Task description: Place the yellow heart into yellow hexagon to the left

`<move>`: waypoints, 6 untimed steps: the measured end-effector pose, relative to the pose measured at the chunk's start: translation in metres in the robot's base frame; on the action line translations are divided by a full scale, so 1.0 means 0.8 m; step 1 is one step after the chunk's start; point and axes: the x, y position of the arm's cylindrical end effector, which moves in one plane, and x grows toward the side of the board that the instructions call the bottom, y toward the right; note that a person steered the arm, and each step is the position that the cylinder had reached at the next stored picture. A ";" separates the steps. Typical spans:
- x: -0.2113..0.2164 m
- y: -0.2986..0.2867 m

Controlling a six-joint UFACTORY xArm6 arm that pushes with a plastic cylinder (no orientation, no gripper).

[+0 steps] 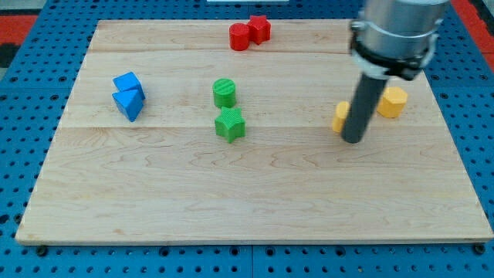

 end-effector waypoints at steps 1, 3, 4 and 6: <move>-0.015 -0.034; -0.074 0.030; -0.068 -0.025; -0.053 0.001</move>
